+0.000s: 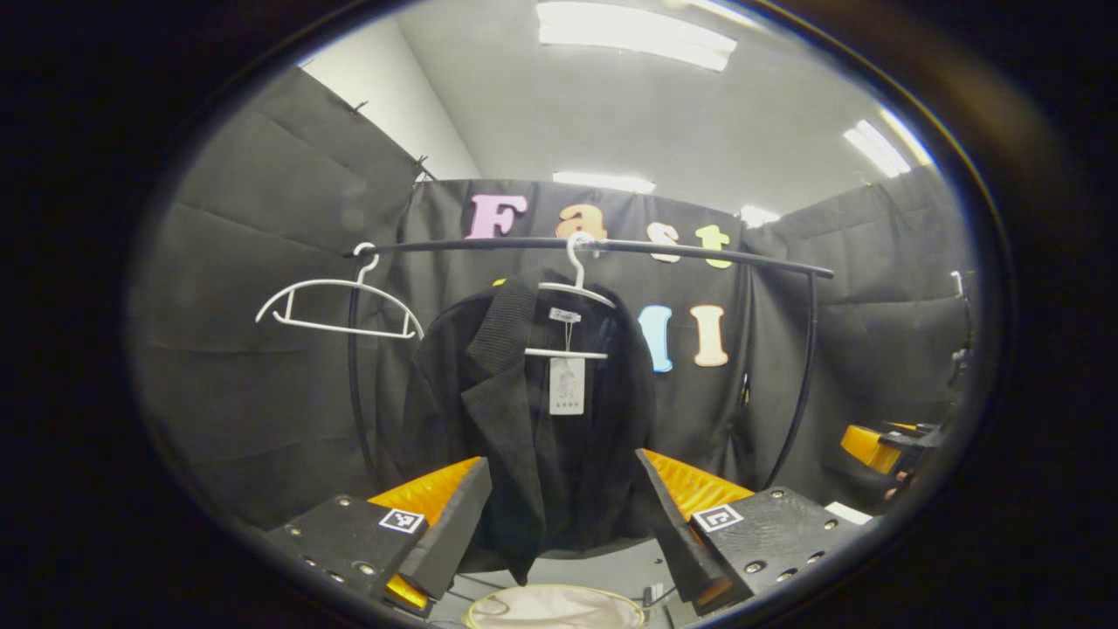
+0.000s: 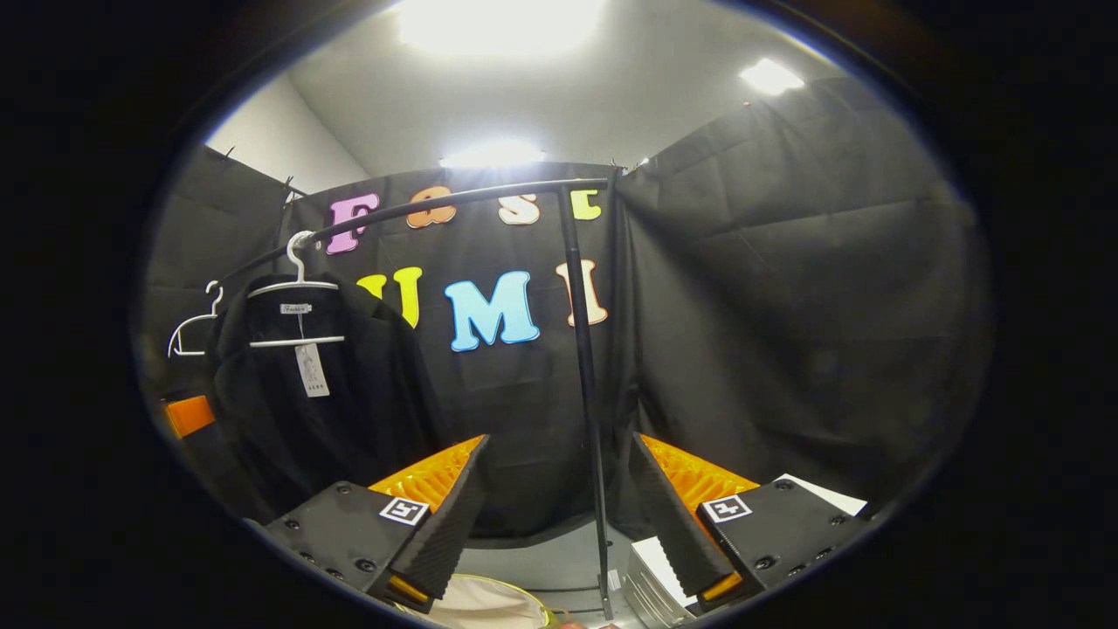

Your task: Grasp the clothes on the hanger with both hands and then place them into the laundry hamper below.

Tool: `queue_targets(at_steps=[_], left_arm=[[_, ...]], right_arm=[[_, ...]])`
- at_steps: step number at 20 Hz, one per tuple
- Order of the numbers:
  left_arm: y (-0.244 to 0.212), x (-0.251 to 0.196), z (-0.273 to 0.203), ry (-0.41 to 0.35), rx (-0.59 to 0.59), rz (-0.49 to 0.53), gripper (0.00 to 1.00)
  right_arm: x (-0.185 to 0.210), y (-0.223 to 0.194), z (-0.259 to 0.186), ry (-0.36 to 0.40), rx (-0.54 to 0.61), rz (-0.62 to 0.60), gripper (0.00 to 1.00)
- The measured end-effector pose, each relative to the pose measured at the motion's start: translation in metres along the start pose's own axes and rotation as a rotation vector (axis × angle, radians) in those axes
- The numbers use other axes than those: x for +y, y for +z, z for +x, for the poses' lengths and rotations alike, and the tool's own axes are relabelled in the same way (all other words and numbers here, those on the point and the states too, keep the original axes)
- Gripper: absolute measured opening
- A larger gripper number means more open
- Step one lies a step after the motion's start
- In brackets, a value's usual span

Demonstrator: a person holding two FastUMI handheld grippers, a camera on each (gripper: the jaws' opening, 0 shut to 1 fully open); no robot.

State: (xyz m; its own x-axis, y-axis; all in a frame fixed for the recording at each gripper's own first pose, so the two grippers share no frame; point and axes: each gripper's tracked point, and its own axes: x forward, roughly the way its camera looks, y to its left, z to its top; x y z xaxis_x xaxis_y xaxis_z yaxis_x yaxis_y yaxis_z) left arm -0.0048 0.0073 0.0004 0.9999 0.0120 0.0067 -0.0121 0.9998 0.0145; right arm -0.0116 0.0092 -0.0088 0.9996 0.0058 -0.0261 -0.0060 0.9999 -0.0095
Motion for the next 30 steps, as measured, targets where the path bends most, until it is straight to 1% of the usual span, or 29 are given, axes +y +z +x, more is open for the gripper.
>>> queue_targets(at_steps=[6,13,18,21,23,25,28,30], left_arm=[[0.003,0.01,0.002,0.019,-0.006,0.003,0.95],[0.019,0.03,-0.003,0.051,-0.031,0.036,0.95],[0.031,0.04,-0.005,0.081,-0.045,0.037,0.95],[0.04,0.043,0.005,0.104,-0.058,0.036,0.95],[0.047,0.043,0.012,0.119,-0.063,0.028,0.95],[0.053,0.044,0.023,0.14,-0.06,0.021,0.95],[0.06,0.047,0.041,0.193,-0.053,0.017,0.95],[0.064,0.05,0.054,0.239,-0.045,0.015,0.95]], right_arm=[[0.017,0.0,0.003,0.033,0.009,-0.003,0.98],[0.052,0.016,0.012,0.098,-0.004,0.013,0.98],[0.091,0.033,0.016,0.194,-0.019,0.0,0.98],[0.114,0.039,0.022,0.257,-0.016,0.003,0.98],[0.124,0.045,0.027,0.291,-0.031,-0.016,0.98],[0.141,0.047,0.042,0.318,-0.038,-0.055,0.98],[0.17,0.052,0.068,0.386,-0.034,-0.049,0.98],[0.186,0.051,0.088,0.421,-0.009,-0.042,0.98]])
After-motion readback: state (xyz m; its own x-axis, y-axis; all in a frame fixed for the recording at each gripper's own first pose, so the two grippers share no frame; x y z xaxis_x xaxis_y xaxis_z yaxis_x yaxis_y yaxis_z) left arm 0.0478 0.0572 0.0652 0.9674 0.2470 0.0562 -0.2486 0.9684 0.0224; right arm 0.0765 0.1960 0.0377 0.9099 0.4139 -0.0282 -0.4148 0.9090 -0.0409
